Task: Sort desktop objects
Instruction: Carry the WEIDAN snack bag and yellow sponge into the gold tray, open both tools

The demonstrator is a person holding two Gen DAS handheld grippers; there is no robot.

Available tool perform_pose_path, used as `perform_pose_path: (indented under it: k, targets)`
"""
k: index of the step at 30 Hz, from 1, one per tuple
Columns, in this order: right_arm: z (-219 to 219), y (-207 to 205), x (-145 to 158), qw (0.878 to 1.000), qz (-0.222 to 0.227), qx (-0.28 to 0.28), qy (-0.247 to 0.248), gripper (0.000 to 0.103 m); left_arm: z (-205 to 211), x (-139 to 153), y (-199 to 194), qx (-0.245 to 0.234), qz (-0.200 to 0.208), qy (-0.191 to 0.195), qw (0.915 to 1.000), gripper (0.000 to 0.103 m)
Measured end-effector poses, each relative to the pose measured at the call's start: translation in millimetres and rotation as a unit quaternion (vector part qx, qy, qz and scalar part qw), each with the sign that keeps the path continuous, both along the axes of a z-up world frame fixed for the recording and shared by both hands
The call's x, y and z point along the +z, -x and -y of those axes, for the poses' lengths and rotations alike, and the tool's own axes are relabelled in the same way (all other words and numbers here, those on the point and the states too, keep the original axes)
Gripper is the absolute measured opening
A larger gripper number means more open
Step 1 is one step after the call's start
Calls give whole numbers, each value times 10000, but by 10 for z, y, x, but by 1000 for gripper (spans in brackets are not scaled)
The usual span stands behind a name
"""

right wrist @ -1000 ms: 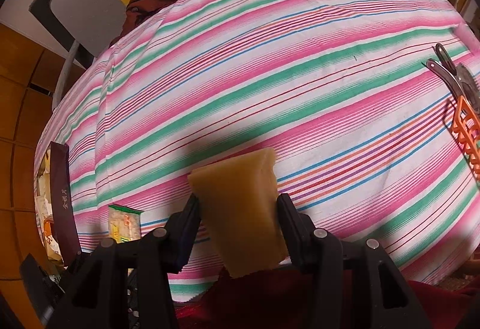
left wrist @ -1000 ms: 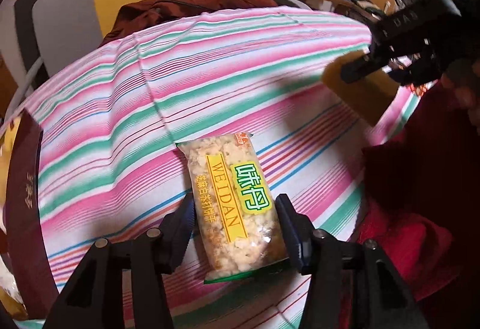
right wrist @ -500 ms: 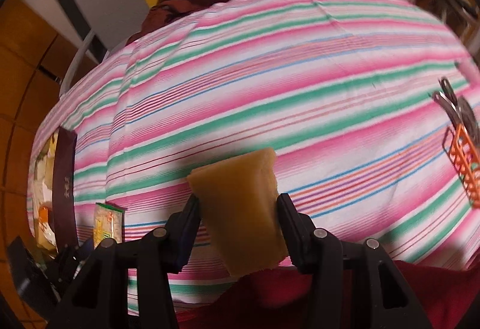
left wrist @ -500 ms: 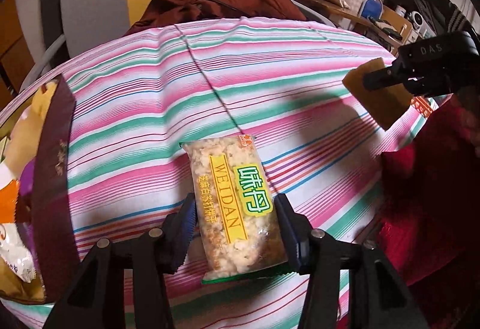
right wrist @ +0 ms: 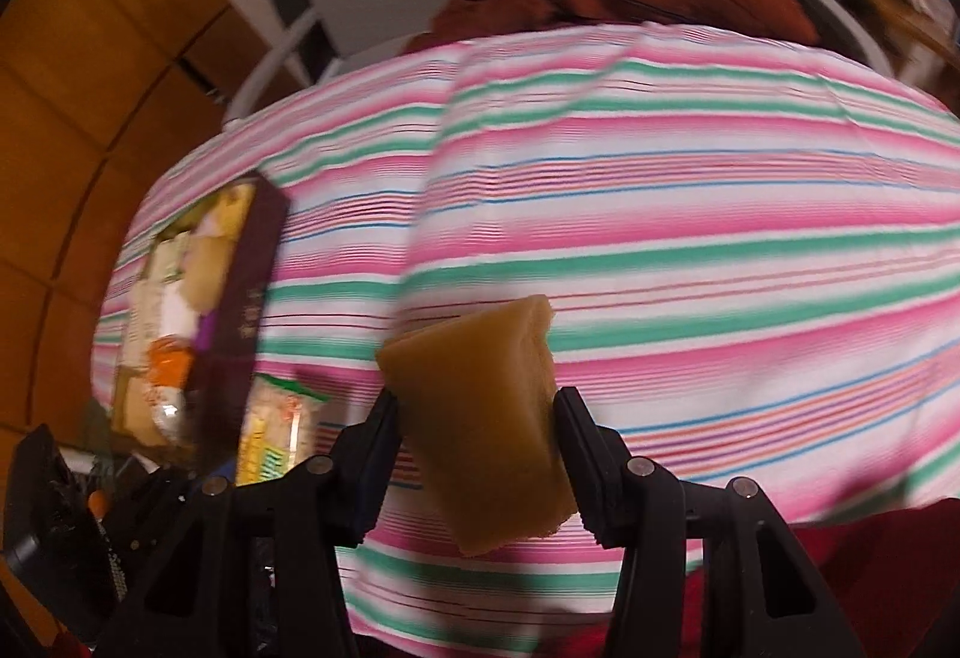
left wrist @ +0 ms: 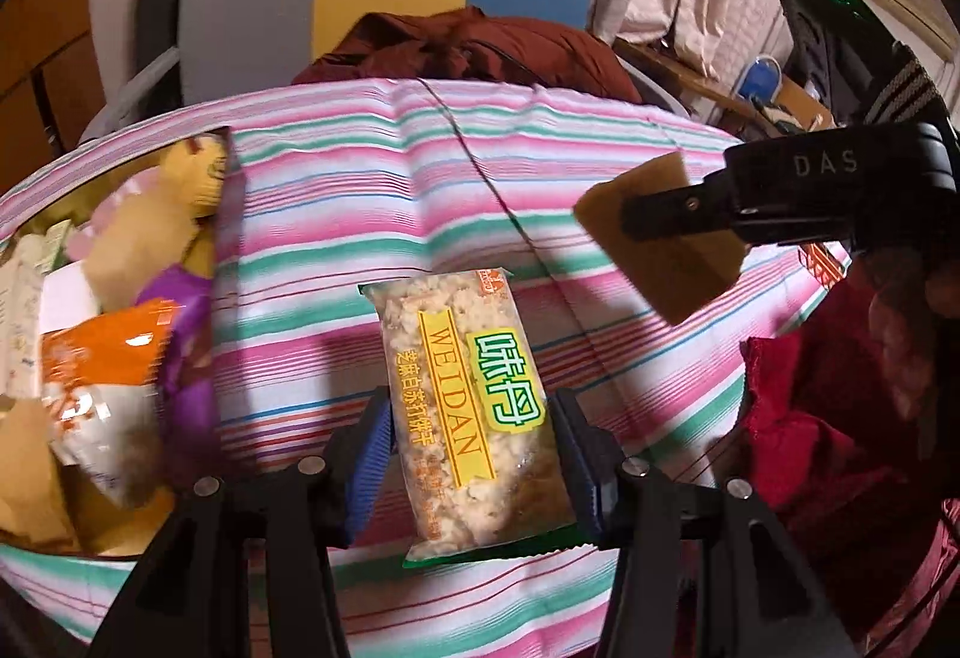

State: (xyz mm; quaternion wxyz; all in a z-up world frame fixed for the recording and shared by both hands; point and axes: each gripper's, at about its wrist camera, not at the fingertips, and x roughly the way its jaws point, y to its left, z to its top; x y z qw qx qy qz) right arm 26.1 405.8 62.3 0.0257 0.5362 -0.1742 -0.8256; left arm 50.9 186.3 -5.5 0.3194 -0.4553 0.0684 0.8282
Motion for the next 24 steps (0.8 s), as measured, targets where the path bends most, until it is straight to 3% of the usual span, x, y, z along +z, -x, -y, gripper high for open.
perform_pose_path:
  k: [4, 14, 21, 24]
  targets:
    - [343, 87, 65, 9996, -134, 199, 136, 52, 296, 112, 47, 252, 79, -240, 9994, 52]
    - [1257, 437, 285, 9940, -520, 836, 476, 52, 1167, 463, 269, 1112, -243, -562, 9919, 52]
    - [1822, 749, 256, 9899, -550, 1157, 607, 52, 1726, 358, 671, 1921, -192, -409, 9803, 52]
    - [1971, 867, 208, 9893, -551, 1133, 736, 54, 1795, 261, 845, 1972, -79, -273, 9799, 52]
